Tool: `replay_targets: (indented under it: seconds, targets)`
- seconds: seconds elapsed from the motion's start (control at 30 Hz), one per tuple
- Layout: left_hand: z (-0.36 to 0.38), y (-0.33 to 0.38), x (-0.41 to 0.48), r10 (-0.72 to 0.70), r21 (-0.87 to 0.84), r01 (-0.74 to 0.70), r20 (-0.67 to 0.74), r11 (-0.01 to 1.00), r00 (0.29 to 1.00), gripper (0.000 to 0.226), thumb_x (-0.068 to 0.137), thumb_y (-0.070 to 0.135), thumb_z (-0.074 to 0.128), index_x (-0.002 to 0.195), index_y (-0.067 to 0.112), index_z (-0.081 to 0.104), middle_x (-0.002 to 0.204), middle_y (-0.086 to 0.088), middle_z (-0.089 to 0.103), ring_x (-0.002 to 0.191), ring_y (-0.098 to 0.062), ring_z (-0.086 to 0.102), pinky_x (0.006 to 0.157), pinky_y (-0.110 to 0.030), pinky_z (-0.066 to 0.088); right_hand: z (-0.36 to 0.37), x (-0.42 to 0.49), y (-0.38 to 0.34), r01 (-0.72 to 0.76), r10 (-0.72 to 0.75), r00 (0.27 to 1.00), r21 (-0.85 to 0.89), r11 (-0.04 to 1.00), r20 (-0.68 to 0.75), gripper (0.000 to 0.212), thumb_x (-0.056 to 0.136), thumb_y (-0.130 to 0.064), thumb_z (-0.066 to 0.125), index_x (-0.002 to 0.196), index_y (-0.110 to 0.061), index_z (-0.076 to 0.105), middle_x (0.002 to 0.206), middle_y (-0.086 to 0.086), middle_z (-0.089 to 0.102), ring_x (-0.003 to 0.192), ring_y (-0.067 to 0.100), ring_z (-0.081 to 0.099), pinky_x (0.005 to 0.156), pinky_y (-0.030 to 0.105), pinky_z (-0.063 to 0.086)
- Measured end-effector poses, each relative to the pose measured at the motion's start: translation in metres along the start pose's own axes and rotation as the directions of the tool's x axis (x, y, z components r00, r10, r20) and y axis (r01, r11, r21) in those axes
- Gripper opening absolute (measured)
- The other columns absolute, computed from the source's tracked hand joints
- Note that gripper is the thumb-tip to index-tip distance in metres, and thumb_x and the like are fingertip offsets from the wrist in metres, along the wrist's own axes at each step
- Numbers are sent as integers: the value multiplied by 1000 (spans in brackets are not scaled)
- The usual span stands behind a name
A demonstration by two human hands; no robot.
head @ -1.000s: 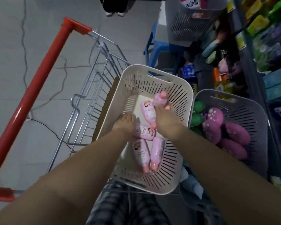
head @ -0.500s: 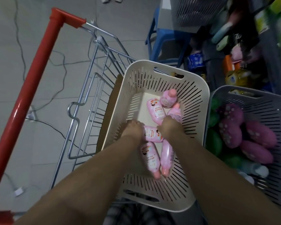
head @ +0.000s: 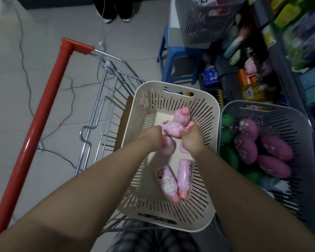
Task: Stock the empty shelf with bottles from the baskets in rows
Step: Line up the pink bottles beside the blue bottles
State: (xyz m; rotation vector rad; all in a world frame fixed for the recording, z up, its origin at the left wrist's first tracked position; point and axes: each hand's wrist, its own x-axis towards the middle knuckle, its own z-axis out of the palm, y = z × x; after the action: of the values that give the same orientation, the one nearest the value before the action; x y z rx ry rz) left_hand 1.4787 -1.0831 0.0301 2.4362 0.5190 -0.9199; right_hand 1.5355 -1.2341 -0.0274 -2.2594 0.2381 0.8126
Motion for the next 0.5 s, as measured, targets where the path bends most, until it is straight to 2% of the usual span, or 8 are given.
replay_targets:
  seconds: [0.1, 0.17, 0.23, 0.3, 0.37, 0.43, 0.5]
  targets:
    - [-12, 3, -4, 30, -162, -41, -74, 986, 997, 23, 89, 23, 58, 107, 9, 61, 107, -15, 67, 101, -32, 62, 72, -25, 40, -23, -33, -31, 80, -80, 996, -20, 997, -27, 21, 91, -19, 47, 110, -13, 52, 94, 7, 65, 85, 28, 65, 66, 32, 48]
    - [-20, 2, -7, 46, -222, -63, -79, 973, 996, 23, 88, 21, 63, 107, 9, 60, 109, -13, 66, 101, -29, 61, 74, -24, 40, -32, -48, -45, 125, -126, 992, 11, 992, 4, 11, 97, -15, 41, 106, -14, 48, 90, 2, 60, 80, 19, 60, 61, 31, 46]
    - [-26, -1, -9, 39, -336, -69, -97, 939, 995, 21, 85, 21, 71, 101, 12, 61, 105, -9, 65, 96, -25, 60, 81, -29, 46, -39, -55, -53, 193, -193, 981, 30, 981, 15, 10, 99, -18, 42, 108, -20, 47, 96, 0, 60, 83, 17, 59, 65, 33, 50]
    - [-33, -1, -11, 42, -517, -72, -69, 853, 997, 22, 83, 23, 76, 95, 16, 60, 97, -4, 64, 90, -21, 59, 83, -34, 50, -49, -60, -60, 246, -248, 969, 97, 965, 11, 14, 97, -23, 50, 106, -34, 48, 106, -3, 63, 95, 18, 62, 79, 42, 55]
    - [-40, 3, -18, 102, -647, -78, 0, 758, 995, 24, 86, 25, 75, 102, 14, 61, 100, -5, 67, 93, -20, 61, 83, -33, 51, -61, -67, -64, 252, -259, 966, 198, 947, 9, 26, 95, -21, 58, 97, -46, 50, 110, -11, 64, 102, 15, 63, 86, 44, 56]
    - [-49, 8, -27, 176, -707, -105, 29, 699, 984, 29, 88, 29, 72, 110, 11, 64, 105, -6, 69, 97, -21, 63, 88, -35, 52, -76, -77, -72, 243, -253, 968, 310, 919, -11, 29, 95, -13, 59, 103, -39, 54, 111, -12, 64, 104, 10, 62, 89, 36, 54]
    - [-63, 13, -40, 233, -775, -119, 37, 620, 972, 22, 91, 31, 67, 108, 17, 65, 101, -2, 70, 97, -22, 63, 87, -36, 52, -92, -87, -77, 243, -253, 967, 409, 880, -32, 24, 95, -9, 59, 114, -25, 57, 113, -7, 65, 103, 8, 62, 87, 27, 53]
